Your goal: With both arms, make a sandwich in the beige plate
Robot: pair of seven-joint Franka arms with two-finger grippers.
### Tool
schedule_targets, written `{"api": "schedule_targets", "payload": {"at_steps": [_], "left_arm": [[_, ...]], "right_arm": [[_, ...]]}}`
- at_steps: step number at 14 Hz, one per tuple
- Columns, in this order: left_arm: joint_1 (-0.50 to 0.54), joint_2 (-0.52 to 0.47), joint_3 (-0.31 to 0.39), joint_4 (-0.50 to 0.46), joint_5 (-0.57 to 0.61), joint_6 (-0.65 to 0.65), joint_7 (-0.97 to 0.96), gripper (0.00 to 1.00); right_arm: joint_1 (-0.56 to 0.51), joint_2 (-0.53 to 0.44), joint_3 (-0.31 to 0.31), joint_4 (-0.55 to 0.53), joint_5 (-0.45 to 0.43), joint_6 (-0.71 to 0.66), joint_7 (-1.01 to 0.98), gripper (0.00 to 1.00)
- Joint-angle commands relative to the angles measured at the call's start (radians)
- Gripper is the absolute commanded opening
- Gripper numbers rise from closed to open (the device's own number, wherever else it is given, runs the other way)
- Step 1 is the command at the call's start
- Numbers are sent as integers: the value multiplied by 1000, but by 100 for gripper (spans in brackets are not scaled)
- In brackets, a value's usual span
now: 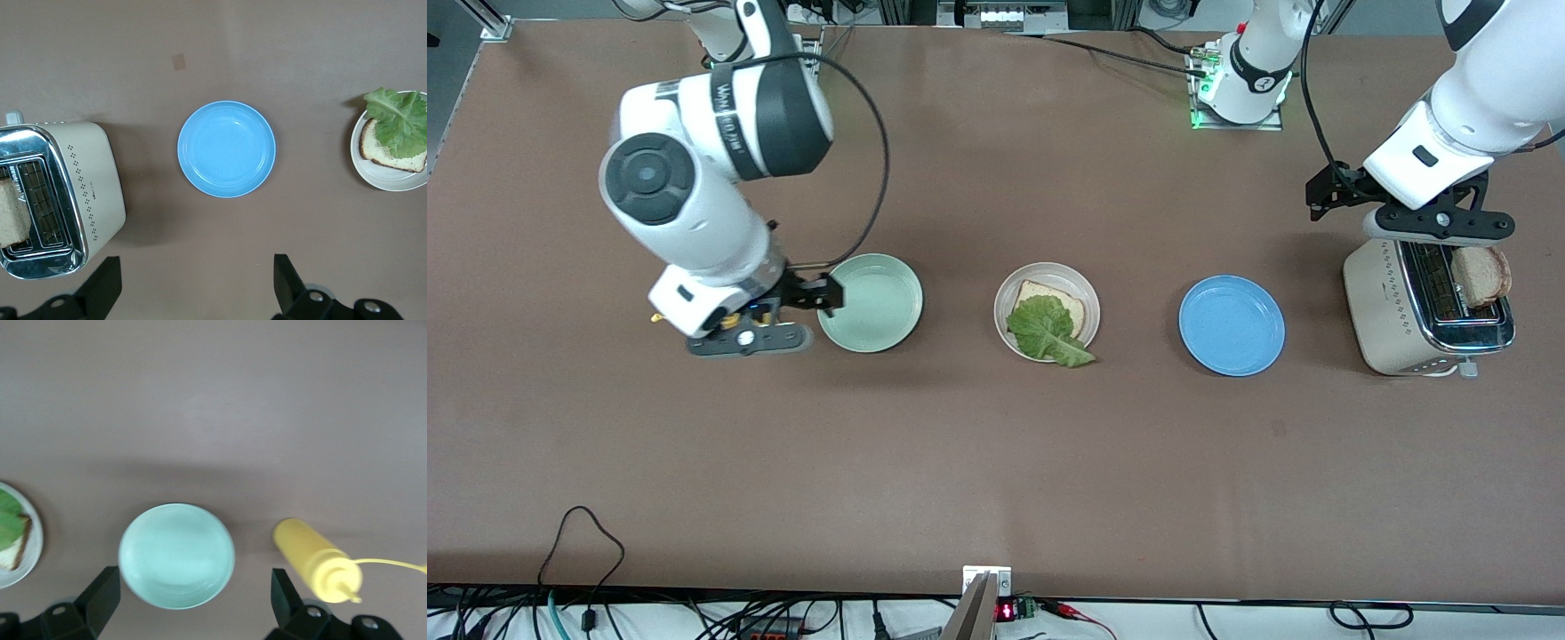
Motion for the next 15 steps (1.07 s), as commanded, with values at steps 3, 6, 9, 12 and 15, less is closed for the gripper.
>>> {"api": "schedule_targets", "payload": {"at_steps": [3, 6, 9, 12, 15], "left_arm": [[0, 12, -3, 31, 20, -28, -6, 100], [0, 12, -3, 31, 20, -28, -6, 100], [0, 12, -3, 31, 20, -26, -8, 100], [2, 12, -2, 31, 20, -26, -9, 100], [2, 17, 0, 31, 16, -28, -9, 100]], "right_arm": [[-74, -23, -63, -22, -7, -24, -105, 100], [-170, -62, -47, -20, -5, -67, -148, 100], [-349, -114, 132, -20, -33, -79, -153, 100], [-527, -184, 335, -36, -128, -81, -148, 100], [-747, -285, 605, -98, -234, -82, -107, 100]]}}
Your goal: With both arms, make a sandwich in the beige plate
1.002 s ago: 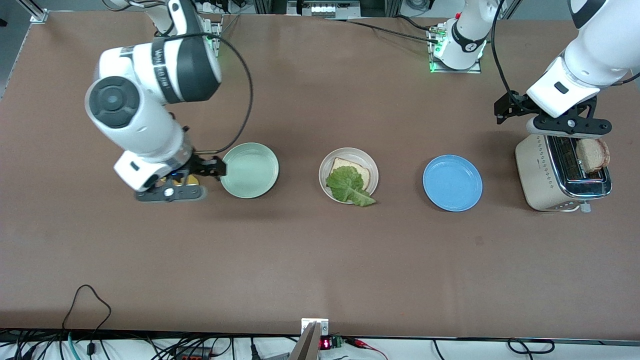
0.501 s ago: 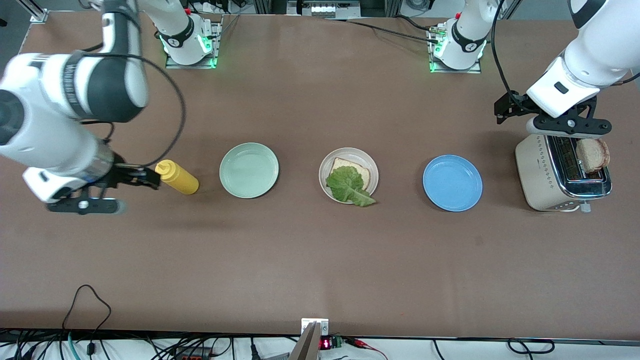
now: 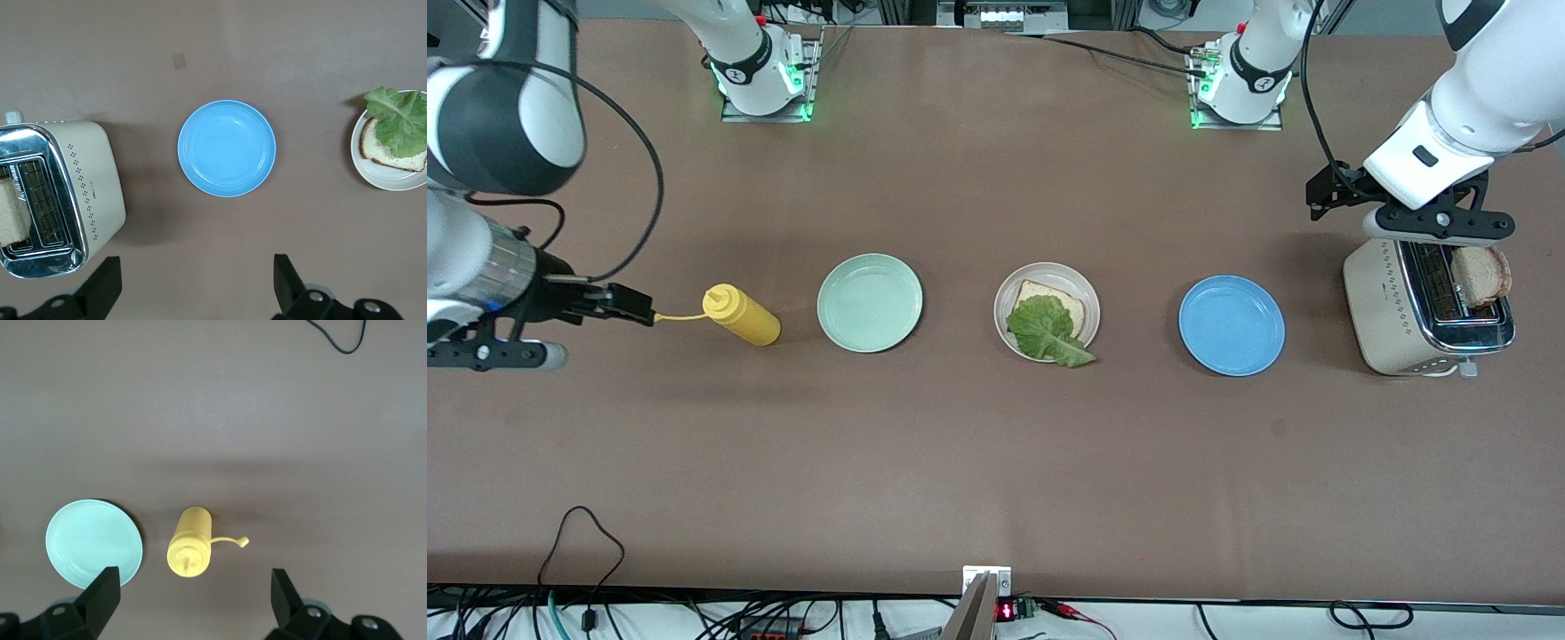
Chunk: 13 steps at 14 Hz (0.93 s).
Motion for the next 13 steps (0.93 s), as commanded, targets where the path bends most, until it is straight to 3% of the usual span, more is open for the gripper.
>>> {"api": "schedule_targets", "payload": {"at_steps": [1, 3, 4, 7, 10, 13], "left_arm": [[3, 27, 5, 33, 10, -25, -8, 100], [26, 59, 9, 68, 4, -23, -5, 100], [40, 102, 9, 85, 4, -25, -8, 100], [115, 150, 11, 120, 7, -66, 17, 100], [175, 171, 14, 120, 34, -66, 89, 100], [264, 220, 14, 119, 155, -25, 243, 100]], "right_arm": [[-159, -130, 192, -109, -58, -2, 63, 100], [-262, -205, 285, -180, -58, -2, 67, 100], [-276, -231, 299, -200, -58, -2, 68, 100], [-279, -328, 300, -284, -59, 7, 87, 100], [-276, -340, 300, -302, -102, 10, 77, 100], [-272, -340, 300, -305, -127, 8, 70, 100]]}}
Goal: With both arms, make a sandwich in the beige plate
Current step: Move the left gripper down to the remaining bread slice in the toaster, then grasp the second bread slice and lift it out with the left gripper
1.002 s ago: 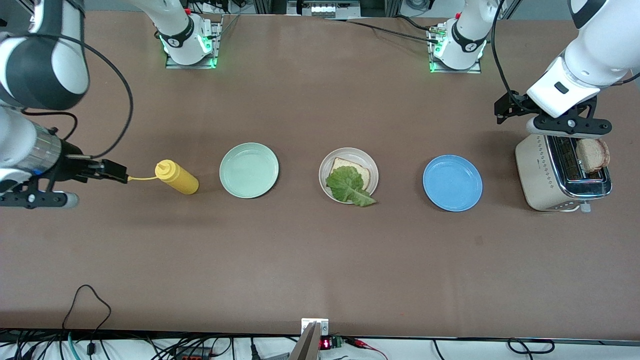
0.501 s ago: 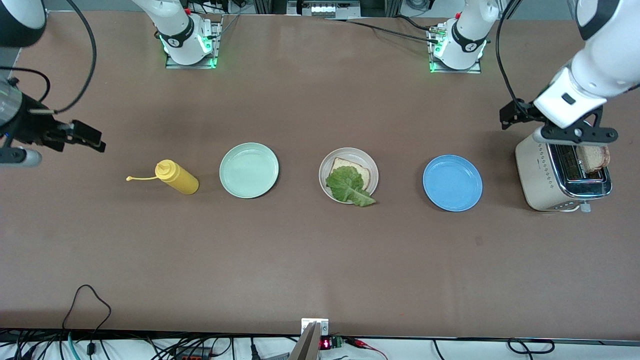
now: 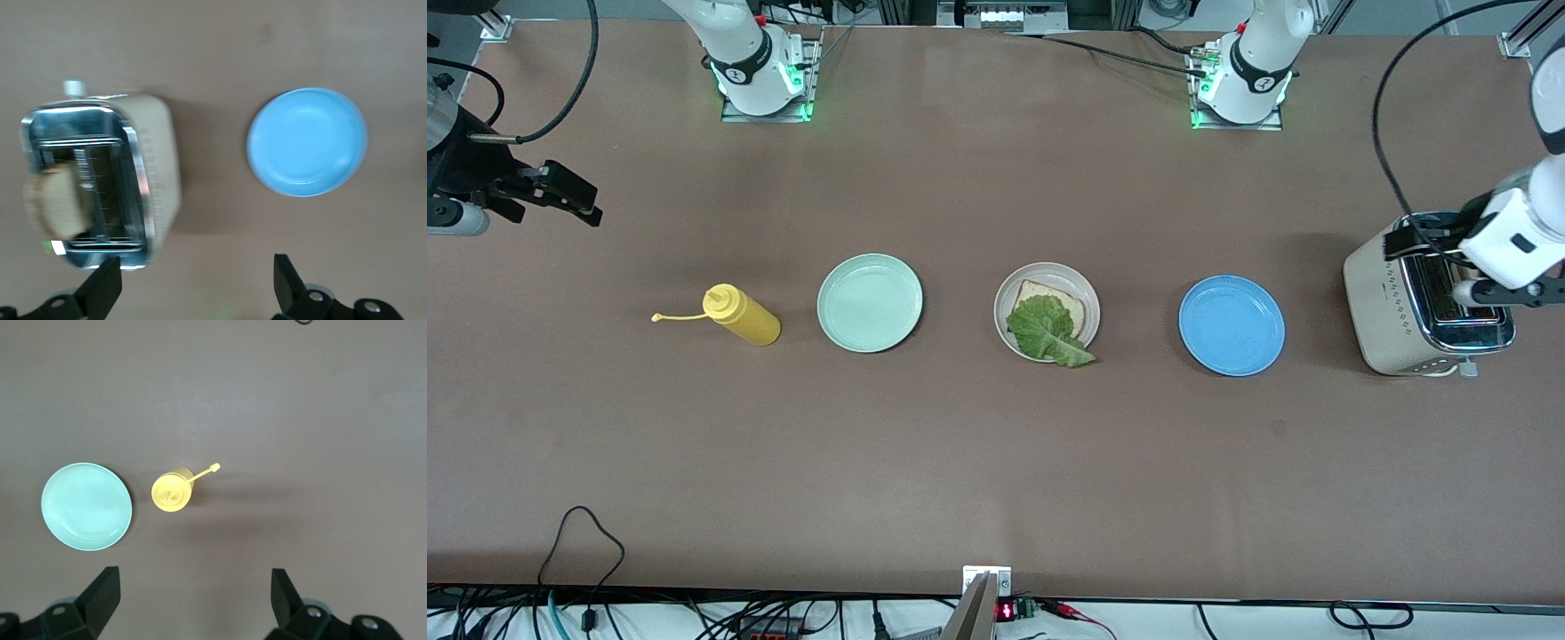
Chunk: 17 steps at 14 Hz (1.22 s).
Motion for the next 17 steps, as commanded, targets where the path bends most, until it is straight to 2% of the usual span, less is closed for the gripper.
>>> {"api": "schedule_targets", "payload": {"at_steps": [1, 5, 8, 10, 11, 14, 15, 16, 17], "left_arm": [[105, 64, -8, 17, 58, 47, 159, 100], [225, 110, -10, -35, 54, 151, 350, 100], [296, 111, -12, -104, 48, 195, 407, 100], [356, 113, -16, -161, 5, 214, 437, 96], [367, 113, -16, -175, -3, 231, 441, 90], [370, 122, -16, -188, -5, 234, 441, 63], [370, 131, -16, -181, -5, 239, 442, 51], [371, 134, -16, -176, -5, 257, 444, 45], [374, 140, -16, -175, -5, 299, 453, 43]], "right_arm": [[-10, -17, 17, -26, -20, 15, -5, 100], [13, -27, 16, -46, -17, 50, 0, 100], [29, -40, 10, -48, -16, 49, 3, 100], [32, -40, 7, -46, -16, 52, -2, 100], [30, -36, 7, -37, -14, 52, -7, 100], [23, -31, 7, -31, -6, 50, -7, 100], [23, -33, 7, -31, -6, 47, -7, 100], [23, -34, 7, -31, -6, 44, -7, 100], [23, -34, 7, -31, -6, 43, -7, 100]]}}
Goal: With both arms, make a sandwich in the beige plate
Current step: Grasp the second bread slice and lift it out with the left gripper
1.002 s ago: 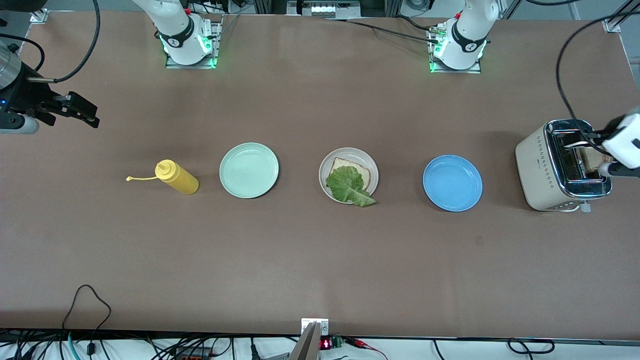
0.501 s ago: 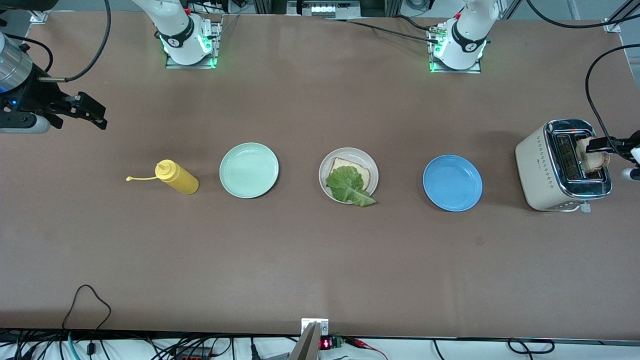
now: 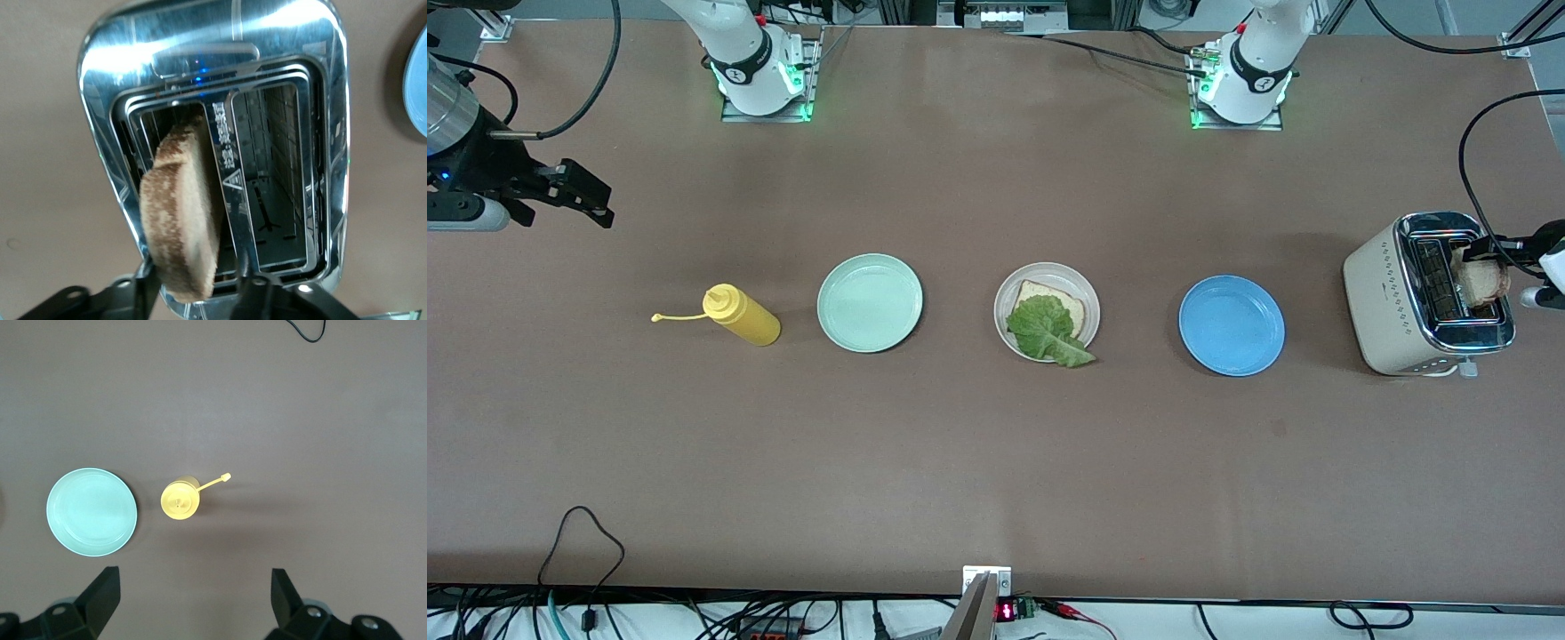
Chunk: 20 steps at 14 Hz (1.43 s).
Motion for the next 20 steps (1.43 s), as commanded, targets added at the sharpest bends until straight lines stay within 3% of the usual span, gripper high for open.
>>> {"api": "schedule_targets", "payload": {"at_steps": [1, 6, 8, 12, 16, 20], "left_arm": [[16, 13, -10, 1, -18, 73, 41, 39], [28, 7, -13, 1, -18, 65, 49, 7], [28, -9, -14, 9, -16, 61, 50, 4], [19, -21, -52, 208, -15, -232, 47, 3], [17, -21, -222, 375, -10, -392, 34, 1], [10, -10, -414, 379, -16, -478, 38, 3]], "right_arm": [[-2, -18, 0, -12, -3, 0, -7, 100], [-1, -19, 2, -9, 0, 4, -7, 100], [-1, -19, 2, -9, 2, 6, -10, 100], [1, -21, 2, -7, 2, 6, -10, 100], [-2, -22, -4, -6, 2, 0, -27, 100], [-2, -22, -6, 5, 2, -5, -28, 100]]}}
